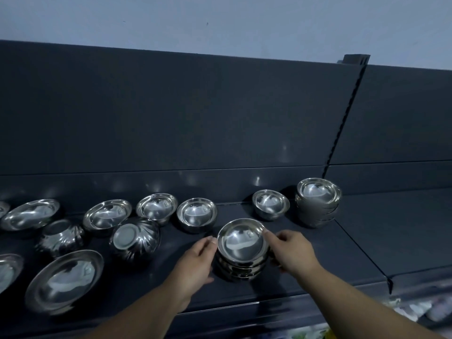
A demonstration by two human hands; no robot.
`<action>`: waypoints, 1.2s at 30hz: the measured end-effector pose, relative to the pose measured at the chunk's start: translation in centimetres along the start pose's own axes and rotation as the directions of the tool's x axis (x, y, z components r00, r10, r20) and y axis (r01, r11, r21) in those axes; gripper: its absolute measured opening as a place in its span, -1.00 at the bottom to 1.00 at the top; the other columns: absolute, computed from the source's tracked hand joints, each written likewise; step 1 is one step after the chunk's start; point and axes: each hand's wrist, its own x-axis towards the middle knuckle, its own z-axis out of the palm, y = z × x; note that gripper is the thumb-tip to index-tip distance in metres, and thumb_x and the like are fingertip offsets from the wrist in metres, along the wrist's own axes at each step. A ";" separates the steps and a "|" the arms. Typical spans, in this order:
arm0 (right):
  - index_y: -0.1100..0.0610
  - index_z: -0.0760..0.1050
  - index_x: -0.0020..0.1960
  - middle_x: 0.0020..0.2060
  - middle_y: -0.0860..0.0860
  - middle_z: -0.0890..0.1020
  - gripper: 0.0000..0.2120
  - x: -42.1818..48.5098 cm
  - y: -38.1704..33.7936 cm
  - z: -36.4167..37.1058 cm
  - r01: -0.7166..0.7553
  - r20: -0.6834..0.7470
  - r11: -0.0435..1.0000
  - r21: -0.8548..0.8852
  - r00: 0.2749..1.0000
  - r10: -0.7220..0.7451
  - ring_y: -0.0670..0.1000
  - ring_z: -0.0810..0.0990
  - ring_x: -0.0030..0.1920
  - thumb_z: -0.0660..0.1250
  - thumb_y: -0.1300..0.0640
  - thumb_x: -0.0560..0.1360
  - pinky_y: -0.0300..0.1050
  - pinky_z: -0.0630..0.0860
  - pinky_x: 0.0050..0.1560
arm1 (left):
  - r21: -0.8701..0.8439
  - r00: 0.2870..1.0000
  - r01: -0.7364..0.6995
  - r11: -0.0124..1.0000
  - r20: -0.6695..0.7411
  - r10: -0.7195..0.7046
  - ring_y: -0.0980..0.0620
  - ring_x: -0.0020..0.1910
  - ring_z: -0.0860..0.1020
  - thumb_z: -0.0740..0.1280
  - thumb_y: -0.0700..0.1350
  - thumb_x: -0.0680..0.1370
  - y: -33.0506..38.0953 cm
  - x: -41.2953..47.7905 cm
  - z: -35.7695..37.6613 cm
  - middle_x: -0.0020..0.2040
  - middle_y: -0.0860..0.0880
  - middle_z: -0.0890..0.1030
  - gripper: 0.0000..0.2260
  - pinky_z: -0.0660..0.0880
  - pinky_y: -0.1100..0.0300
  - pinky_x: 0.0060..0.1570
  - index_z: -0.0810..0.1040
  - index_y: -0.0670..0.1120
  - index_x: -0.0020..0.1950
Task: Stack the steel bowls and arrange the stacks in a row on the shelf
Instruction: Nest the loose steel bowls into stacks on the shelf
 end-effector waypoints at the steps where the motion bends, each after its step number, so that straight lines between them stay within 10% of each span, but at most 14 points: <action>1: 0.12 0.59 -0.26 -0.37 0.01 0.67 -0.57 0.0 0.3 0.1 0.000 0.002 1.000 0.001 1.000 0.000 0.04 0.68 -0.28 0.32 -0.25 0.45 0.06 0.65 -0.13 | -0.005 1.000 0.005 1.000 0.016 -0.005 0.00 0.17 0.53 0.20 0.19 0.57 -0.1 0.1 0.1 0.22 0.14 0.44 -0.55 0.57 0.12 0.09 0.30 0.16 0.45; 12: 0.05 0.58 0.05 0.00 -0.03 0.69 -0.74 2.3 1.0 -0.1 -0.137 0.390 0.897 0.421 0.920 -0.043 -0.04 0.66 0.03 0.20 -0.08 0.60 -0.04 0.58 0.12 | -0.156 0.999 -0.011 0.988 -0.031 0.006 -0.02 0.18 0.55 0.27 0.03 0.59 0.4 2.6 1.4 0.25 -0.02 0.54 -0.57 0.53 0.24 -0.04 0.32 0.07 0.45; 21: 0.23 0.41 0.30 0.22 0.23 0.54 -0.51 10.4 3.4 -0.8 -0.420 0.374 0.756 0.502 0.894 0.249 0.19 0.58 0.06 0.19 -0.14 0.59 0.01 0.55 -0.02 | -0.173 0.983 -0.020 0.985 -0.183 -0.012 0.07 0.13 0.60 0.32 -0.05 0.57 0.6 4.6 3.3 0.10 0.04 0.65 -0.85 0.52 0.21 -0.06 0.56 0.18 0.09; 36: 0.35 0.51 0.05 -0.23 0.21 0.61 -0.69 13.3 -0.2 -2.2 -0.322 0.301 0.803 0.501 0.935 0.187 0.09 0.61 -0.30 0.14 0.12 0.60 -0.09 0.56 -0.35 | -0.143 0.959 -0.012 0.990 -0.281 -0.029 0.13 0.08 0.61 0.32 -0.04 0.57 1.3 4.8 3.5 0.08 0.11 0.67 -0.84 0.58 0.15 0.00 0.59 0.12 0.12</action>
